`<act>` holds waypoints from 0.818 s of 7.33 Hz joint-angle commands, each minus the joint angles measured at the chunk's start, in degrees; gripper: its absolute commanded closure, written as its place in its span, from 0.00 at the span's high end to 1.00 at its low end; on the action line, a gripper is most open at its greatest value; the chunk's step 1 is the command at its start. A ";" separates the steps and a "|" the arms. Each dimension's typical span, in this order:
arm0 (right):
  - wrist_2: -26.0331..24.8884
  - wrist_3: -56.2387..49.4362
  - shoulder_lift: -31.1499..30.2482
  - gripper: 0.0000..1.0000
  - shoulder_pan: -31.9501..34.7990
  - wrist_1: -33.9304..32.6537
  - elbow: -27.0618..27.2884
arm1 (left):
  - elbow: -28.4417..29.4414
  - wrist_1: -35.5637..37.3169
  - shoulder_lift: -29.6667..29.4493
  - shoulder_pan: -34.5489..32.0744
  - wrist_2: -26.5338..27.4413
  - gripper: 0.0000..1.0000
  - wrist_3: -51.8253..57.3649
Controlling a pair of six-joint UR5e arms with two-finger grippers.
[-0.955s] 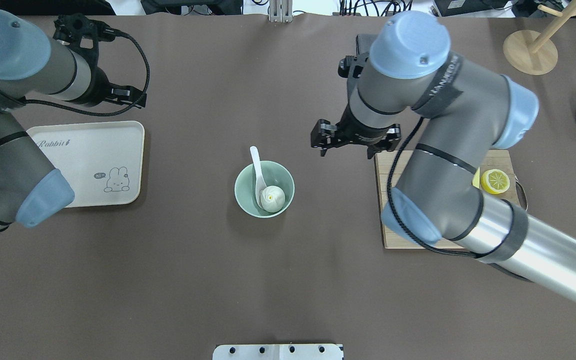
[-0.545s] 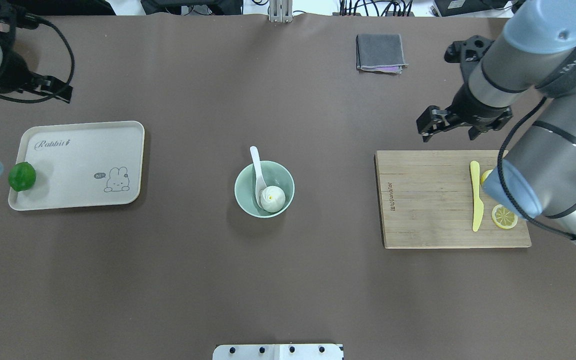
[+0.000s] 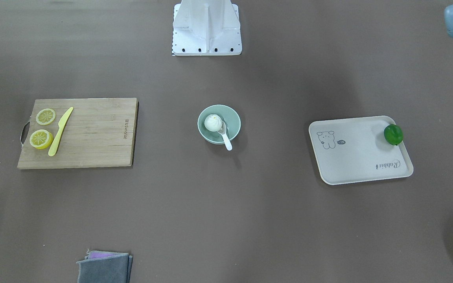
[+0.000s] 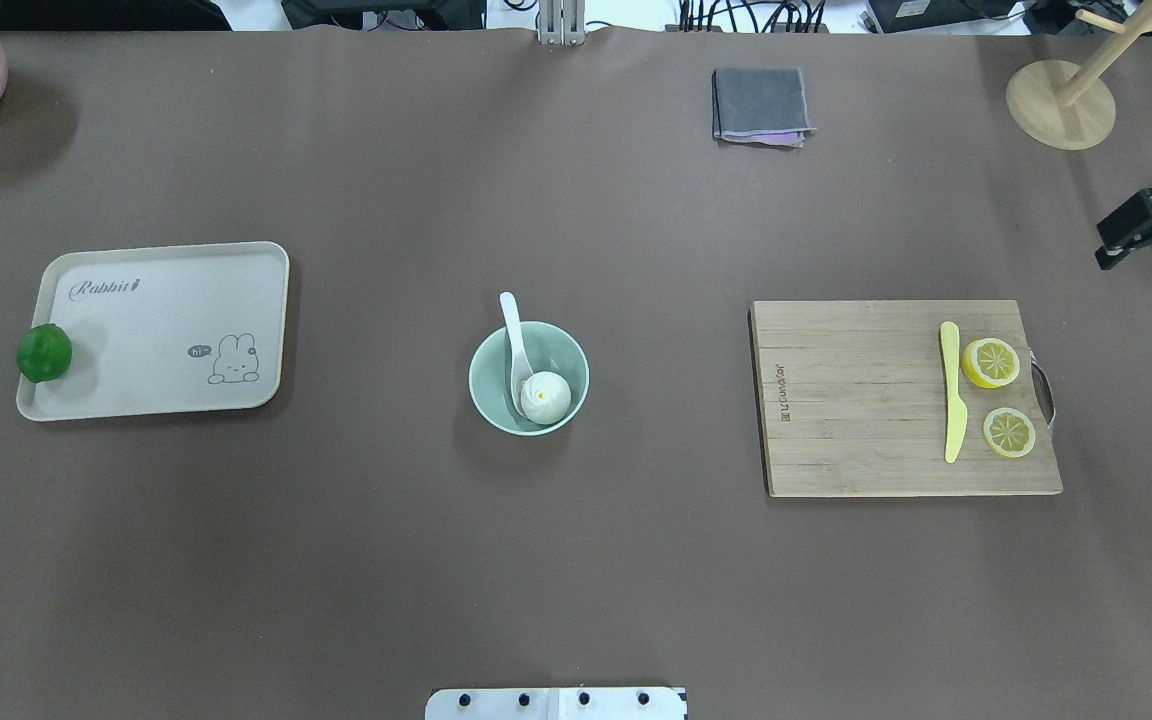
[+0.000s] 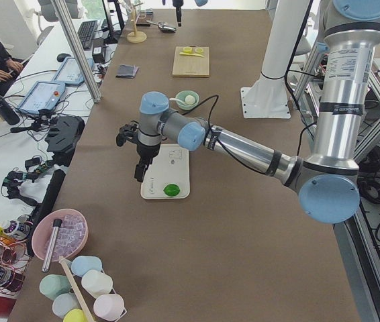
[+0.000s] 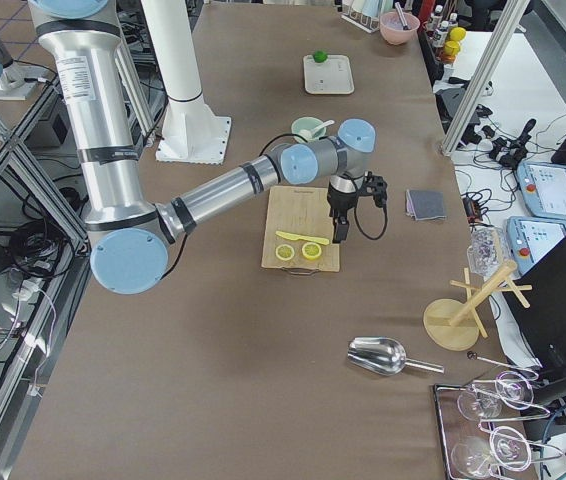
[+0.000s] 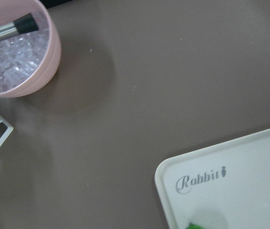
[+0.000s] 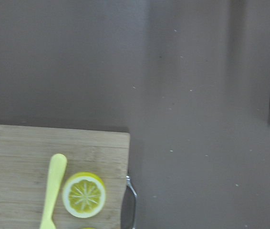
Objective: Put spoon and bun in bowl
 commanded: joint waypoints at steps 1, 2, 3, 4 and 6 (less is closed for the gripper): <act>3.35 -14.98 -4.11 1.00 8.48 0.19 -5.13 | 3.20 -0.59 6.98 -6.70 -3.50 0.98 7.57; 3.79 -18.79 -4.12 1.00 11.13 0.19 -8.64 | 3.12 -0.86 9.70 -8.54 -4.48 0.98 7.66; 3.62 -19.18 -4.38 1.00 11.94 0.19 -9.72 | 2.86 -0.86 11.12 -9.00 -4.49 0.98 7.66; 3.62 -19.27 -4.47 1.00 13.60 0.19 -11.21 | 2.86 -0.69 11.14 -9.09 -4.49 0.98 7.58; 3.53 -19.18 -5.70 1.00 15.37 0.19 -10.88 | 2.43 -0.69 10.87 -9.00 -4.49 0.98 7.58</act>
